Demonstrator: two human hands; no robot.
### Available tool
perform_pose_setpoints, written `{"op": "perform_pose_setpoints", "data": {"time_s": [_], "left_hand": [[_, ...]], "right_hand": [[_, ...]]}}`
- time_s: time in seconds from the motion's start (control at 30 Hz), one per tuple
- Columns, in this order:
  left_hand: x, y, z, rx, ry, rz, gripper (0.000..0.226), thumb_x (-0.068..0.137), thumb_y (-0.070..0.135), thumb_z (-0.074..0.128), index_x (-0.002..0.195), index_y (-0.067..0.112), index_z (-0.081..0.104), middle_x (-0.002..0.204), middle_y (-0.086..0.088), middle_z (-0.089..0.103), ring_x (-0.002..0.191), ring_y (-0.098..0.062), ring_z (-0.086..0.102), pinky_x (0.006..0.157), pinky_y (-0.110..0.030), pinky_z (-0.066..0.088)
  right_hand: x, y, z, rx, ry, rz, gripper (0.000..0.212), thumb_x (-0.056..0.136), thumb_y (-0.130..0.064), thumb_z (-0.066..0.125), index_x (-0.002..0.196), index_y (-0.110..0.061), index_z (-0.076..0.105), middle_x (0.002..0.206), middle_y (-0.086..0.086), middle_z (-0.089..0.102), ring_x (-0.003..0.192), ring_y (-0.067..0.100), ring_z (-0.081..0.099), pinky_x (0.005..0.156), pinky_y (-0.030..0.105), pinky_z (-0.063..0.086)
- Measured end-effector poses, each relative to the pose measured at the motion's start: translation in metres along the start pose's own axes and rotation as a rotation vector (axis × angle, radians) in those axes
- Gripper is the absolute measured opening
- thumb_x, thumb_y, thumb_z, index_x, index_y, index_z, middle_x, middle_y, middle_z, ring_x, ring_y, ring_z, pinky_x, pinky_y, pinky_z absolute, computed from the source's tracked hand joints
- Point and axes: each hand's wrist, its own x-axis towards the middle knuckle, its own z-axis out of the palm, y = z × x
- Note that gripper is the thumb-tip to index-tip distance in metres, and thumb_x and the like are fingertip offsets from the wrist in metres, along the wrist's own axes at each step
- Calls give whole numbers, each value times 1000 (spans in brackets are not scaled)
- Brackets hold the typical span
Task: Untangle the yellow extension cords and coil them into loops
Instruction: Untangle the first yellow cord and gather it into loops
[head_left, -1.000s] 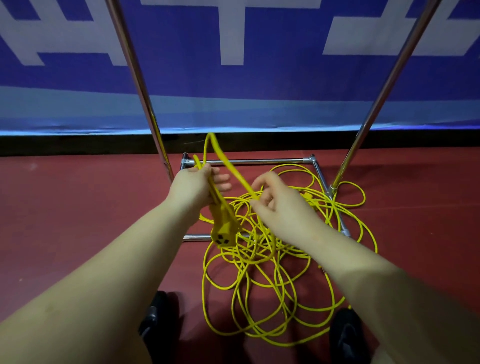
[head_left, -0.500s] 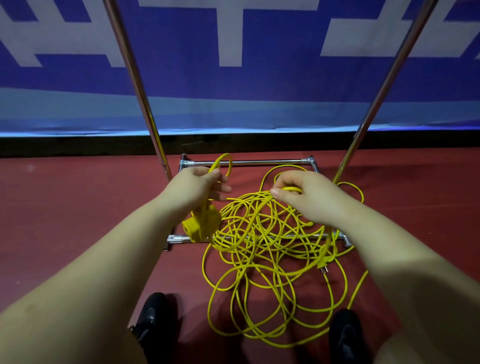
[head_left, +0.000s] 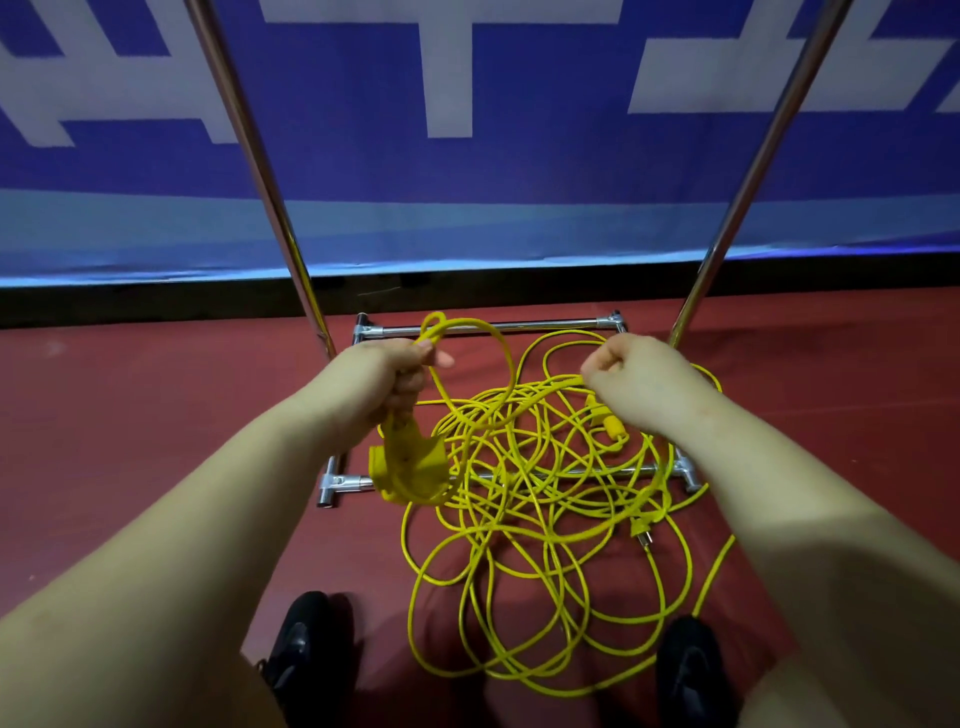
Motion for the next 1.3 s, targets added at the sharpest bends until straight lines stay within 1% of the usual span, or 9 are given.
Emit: {"op": "perform_pose_setpoints", "data": {"time_s": [0.13, 0.3, 0.43, 0.57, 0.83, 0.93, 1.07, 1.17, 1.3], "left_hand": [[5, -1, -8, -48, 42, -29, 31, 99, 20, 33, 82, 12, 58, 42, 10, 23, 34, -4, 20, 43, -21, 19], [12, -8, -10, -80, 138, 2, 32, 101, 21, 32, 85, 12, 59, 44, 10, 24, 35, -4, 21, 41, -19, 21], [16, -11, -13, -45, 213, 73, 31, 102, 21, 34, 86, 11, 60, 44, 10, 25, 38, -5, 22, 44, -21, 22], [16, -15, -16, 50, 308, 83, 32, 102, 21, 36, 83, 12, 60, 43, 9, 27, 39, -7, 23, 47, -24, 21], [17, -20, -26, 194, 483, -19, 34, 101, 23, 38, 75, 16, 60, 33, 10, 35, 44, -15, 29, 45, -25, 21], [16, -21, -24, 247, 443, -40, 33, 100, 23, 39, 77, 14, 60, 33, 9, 37, 37, -12, 32, 46, -25, 25], [12, -20, -20, 362, 276, -20, 33, 100, 24, 42, 79, 12, 64, 47, 5, 36, 47, -15, 29, 48, -27, 22], [6, -17, -12, 386, 108, -17, 36, 99, 30, 43, 76, 12, 64, 44, 10, 34, 46, -13, 28, 49, -26, 22], [-2, -11, 0, 388, -40, -10, 46, 99, 38, 38, 62, 13, 51, 45, 8, 32, 45, -12, 24, 48, -25, 20]], "right_hand": [[-5, -2, 1, -24, -214, -39, 21, 87, -42, 58, 82, -22, 62, 54, -4, 48, 51, 14, 48, 55, 26, 37], [-5, 1, 7, 172, -380, 86, 25, 96, -18, 46, 106, 0, 61, 48, 1, 50, 41, 15, 49, 54, 30, 44], [-11, -3, 9, 260, -461, 78, 20, 94, -5, 44, 108, -6, 57, 62, 1, 54, 45, 7, 44, 51, 27, 48], [-12, -3, 5, 135, -362, -1, 17, 88, -33, 59, 92, -19, 67, 58, -2, 47, 52, 15, 47, 64, 38, 52], [6, 5, 0, 534, 210, 6, 20, 96, -11, 43, 104, -10, 62, 67, -4, 60, 50, 17, 49, 54, 31, 48], [6, 6, 0, 559, 295, -75, 23, 95, -13, 47, 115, -13, 58, 76, -9, 65, 58, 18, 53, 66, 41, 51], [3, 2, 2, 557, 264, -192, 36, 94, -12, 50, 129, -15, 50, 89, -7, 69, 47, 1, 46, 48, 16, 38], [2, -2, 5, 726, 226, -172, 39, 94, -9, 50, 132, -13, 48, 87, -12, 67, 66, 19, 46, 60, 23, 38], [-2, -10, 7, 923, 75, -164, 39, 94, -1, 47, 131, -11, 47, 90, -7, 66, 64, 0, 54, 66, 9, 44]]}}
